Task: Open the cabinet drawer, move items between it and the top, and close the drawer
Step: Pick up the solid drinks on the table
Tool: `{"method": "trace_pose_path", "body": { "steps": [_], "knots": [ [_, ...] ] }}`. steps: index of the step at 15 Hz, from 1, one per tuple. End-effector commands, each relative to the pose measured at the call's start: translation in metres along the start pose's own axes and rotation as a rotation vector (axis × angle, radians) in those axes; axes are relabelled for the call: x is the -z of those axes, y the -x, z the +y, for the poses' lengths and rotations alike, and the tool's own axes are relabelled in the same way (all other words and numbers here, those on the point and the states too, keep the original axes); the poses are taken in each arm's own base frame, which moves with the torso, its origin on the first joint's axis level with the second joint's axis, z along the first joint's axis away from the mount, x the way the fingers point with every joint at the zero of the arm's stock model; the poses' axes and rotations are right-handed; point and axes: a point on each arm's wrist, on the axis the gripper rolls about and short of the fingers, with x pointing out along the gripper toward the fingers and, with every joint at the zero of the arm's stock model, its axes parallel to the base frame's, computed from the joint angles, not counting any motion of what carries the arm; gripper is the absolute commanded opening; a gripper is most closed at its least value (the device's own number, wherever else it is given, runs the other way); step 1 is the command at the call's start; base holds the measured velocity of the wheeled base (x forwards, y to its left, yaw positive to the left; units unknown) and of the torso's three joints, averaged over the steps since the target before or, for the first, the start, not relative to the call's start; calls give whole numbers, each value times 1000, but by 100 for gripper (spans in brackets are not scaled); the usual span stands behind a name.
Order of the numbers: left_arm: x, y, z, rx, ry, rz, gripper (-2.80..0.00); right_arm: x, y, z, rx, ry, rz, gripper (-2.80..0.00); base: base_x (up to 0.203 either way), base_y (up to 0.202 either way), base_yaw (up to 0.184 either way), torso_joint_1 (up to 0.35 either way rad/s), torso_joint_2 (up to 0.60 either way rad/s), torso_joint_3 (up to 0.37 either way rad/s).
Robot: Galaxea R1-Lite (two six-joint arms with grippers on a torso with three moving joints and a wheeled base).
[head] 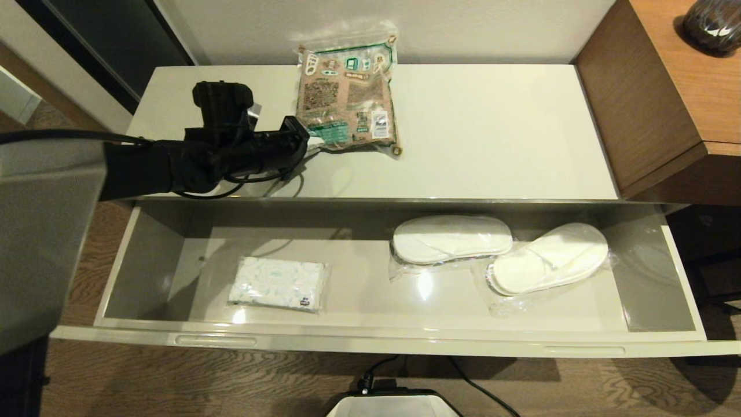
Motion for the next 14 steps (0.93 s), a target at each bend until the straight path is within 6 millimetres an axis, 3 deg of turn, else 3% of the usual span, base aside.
{"method": "trace_pose_path", "body": {
  "steps": [1,9,14],
  "knots": [
    [-4,56,-38,47,-17,-27,-280,1,1,0,-1,0,-16,-280,0,0,0,0,0,0],
    [25,209,-101,193,-67,-2,-280,1,1,0,-1,0,-16,-280,0,0,0,0,0,0],
    [59,290,-110,176,-61,62,-280,1,1,0,-1,0,-16,-280,0,0,0,0,0,0]
  ]
}}
